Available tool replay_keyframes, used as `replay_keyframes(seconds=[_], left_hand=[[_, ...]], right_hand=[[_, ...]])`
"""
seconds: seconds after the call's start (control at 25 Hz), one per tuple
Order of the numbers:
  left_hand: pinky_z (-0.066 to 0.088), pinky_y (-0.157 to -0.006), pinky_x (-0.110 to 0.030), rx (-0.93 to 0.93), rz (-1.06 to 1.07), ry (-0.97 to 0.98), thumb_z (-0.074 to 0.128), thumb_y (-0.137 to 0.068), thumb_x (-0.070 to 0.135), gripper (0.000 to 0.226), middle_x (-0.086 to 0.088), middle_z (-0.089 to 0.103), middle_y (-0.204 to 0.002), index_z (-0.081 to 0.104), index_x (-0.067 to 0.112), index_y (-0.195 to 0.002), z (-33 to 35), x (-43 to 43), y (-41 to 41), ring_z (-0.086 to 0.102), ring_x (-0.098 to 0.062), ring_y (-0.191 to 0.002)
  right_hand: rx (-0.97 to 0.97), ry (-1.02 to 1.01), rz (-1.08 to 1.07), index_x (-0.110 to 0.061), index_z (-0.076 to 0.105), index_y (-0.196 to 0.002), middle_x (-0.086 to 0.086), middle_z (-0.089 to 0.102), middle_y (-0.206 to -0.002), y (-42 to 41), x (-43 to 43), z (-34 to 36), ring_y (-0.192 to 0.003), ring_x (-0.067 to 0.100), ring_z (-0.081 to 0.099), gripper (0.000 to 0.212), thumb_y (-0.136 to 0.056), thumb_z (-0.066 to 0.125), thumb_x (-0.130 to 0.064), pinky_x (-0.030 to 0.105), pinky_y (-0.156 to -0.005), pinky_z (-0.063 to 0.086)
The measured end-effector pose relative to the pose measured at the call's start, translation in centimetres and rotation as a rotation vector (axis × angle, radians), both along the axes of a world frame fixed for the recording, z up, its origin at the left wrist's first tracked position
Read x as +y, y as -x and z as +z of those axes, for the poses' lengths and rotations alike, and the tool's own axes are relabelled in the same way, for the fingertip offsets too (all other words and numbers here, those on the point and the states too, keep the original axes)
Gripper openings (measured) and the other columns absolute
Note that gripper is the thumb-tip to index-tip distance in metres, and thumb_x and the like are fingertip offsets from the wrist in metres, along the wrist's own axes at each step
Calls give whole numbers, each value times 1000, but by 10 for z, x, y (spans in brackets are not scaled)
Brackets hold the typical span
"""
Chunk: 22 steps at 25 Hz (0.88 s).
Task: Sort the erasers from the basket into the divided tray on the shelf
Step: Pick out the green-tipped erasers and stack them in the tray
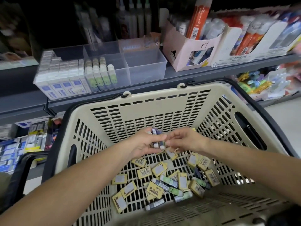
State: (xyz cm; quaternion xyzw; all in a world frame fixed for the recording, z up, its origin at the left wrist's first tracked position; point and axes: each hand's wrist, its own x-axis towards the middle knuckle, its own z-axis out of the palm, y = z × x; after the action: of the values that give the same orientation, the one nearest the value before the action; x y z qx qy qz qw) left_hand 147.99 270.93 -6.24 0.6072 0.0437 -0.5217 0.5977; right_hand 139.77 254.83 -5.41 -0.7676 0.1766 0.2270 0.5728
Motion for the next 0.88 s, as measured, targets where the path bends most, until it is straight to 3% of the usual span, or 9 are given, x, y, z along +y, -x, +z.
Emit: replay_keyframes(seconds=[0.16, 0.24, 0.32, 0.44, 0.52, 0.6, 0.68, 0.8, 0.88], left_hand=[[57, -72, -35, -24, -34, -75, 73, -77, 8, 19, -6, 69, -80, 59, 14, -89, -2, -4, 1, 67, -20, -76], [58, -68, -33, -34, -46, -58, 72, -78, 8, 18, -6, 69, -81, 59, 14, -88, 0, -5, 0, 67, -20, -75], [58, -59, -30, -45, -46, -60, 73, -77, 9, 19, -7, 67, -84, 59, 14, -90, 3, -4, -2, 66, -19, -73], [58, -57, -33, -48, -69, -69, 74, -77, 15, 21, -4, 64, -85, 59, 16, -93, 5, -2, -2, 63, -17, -71], [58, -57, -35, -32, -90, -54, 74, -77, 16, 20, -2, 64, -77, 61, 16, -93, 5, -2, -1, 62, -16, -67], [59, -60, -35, -6, -98, -49, 73, -78, 14, 19, -3, 64, -74, 60, 15, -92, 3, -2, 1, 63, -16, -66], [58, -68, -35, -14, -117, -90, 71, -80, 9, 23, -6, 61, -81, 58, 11, -98, 0, -2, 2, 61, -17, -70], [55, -74, -35, -24, -143, -142, 70, -79, 6, 23, -7, 62, -81, 56, 9, -98, -3, -1, 1, 61, -16, -71], [55, -74, -34, -5, -145, -110, 71, -79, 8, 21, -7, 66, -83, 58, 10, -96, -2, -1, 1, 64, -17, -74]], right_hand=[[377, 664, 661, -10, 67, -109, 5, 69, -107, 29, -41, -2, -79, 8, 63, 22, -90, 57, -12, 16, -68, 49], [319, 740, 723, -15, 62, -119, 2, 61, -123, 36, -41, -11, -98, 14, 59, 33, -90, 51, -4, 23, -84, 48], [186, 759, 673, -18, 61, -122, 0, 60, -125, 34, -33, -16, -107, 17, 59, 34, -92, 48, -8, 29, -94, 48], [201, 965, 683, -12, 65, -99, 4, 68, -98, 33, -24, -24, -87, 19, 64, 20, -89, 55, -26, 32, -74, 55], [219, 1051, 733, -12, 56, -85, 3, 62, -82, 39, -14, -29, -75, 18, 60, 14, -86, 56, -26, 28, -58, 50], [181, 996, 692, -14, 54, -93, 3, 61, -91, 42, -5, -33, -82, 18, 58, 8, -86, 55, -17, 30, -62, 50], [158, 808, 490, -15, 57, -98, 0, 63, -96, 34, -6, -29, -89, 15, 61, 13, -86, 58, -11, 26, -73, 54], [109, 242, 57, -12, 60, -94, 3, 67, -86, 14, -11, -9, -75, 12, 64, 12, -84, 64, -9, 22, -68, 54], [51, -96, -113, -6, 60, -93, 10, 70, -83, 7, -8, 3, -70, 14, 65, 12, -82, 66, -4, 22, -63, 53]])
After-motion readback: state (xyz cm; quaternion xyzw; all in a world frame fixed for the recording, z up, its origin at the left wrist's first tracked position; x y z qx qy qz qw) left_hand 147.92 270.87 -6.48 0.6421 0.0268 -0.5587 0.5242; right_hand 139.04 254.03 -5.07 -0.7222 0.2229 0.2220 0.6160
